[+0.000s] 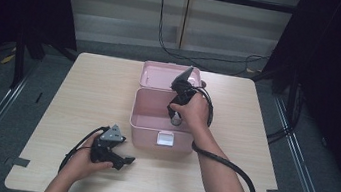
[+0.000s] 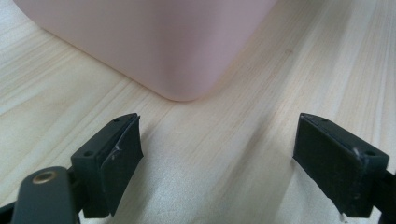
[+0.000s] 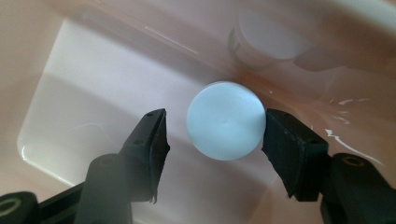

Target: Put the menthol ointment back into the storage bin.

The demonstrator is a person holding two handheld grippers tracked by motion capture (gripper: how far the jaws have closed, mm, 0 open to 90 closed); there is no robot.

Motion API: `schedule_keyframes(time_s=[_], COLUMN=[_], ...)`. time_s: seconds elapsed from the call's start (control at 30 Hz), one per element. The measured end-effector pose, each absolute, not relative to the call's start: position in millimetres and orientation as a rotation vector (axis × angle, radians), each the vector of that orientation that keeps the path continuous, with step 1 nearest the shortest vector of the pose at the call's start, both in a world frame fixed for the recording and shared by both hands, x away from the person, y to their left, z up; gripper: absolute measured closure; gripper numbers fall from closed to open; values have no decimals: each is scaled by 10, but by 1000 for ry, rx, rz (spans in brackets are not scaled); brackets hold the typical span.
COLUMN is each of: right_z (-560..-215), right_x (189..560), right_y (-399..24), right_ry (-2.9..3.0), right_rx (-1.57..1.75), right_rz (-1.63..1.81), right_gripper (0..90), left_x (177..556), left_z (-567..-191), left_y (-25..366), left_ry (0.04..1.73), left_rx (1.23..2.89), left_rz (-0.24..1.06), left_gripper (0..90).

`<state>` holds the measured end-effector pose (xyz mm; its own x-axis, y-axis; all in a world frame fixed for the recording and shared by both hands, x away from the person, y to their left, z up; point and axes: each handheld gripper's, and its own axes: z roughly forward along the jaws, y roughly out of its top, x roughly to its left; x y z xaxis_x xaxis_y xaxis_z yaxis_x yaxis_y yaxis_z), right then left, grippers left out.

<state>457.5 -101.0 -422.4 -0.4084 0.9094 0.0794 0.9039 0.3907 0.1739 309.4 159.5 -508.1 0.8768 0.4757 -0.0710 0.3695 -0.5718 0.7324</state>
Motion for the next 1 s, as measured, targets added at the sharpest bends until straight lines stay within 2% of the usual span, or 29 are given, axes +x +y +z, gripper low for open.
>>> schedule_keyframes(time_s=[0.53,1.0], right_z=[-4044,-3932], right_x=[4516,4430], right_y=[-959,-977], right_ry=[2616,2685], right_rx=[1621,1504], right_rz=[314,382], right_gripper=[375,298], left_x=[3095,3098], left_z=[-5083,-5087], left_y=[1595,1596], left_ry=[605,606], left_rx=[2239,2228], left_rz=[167,155], left_gripper=[149,149])
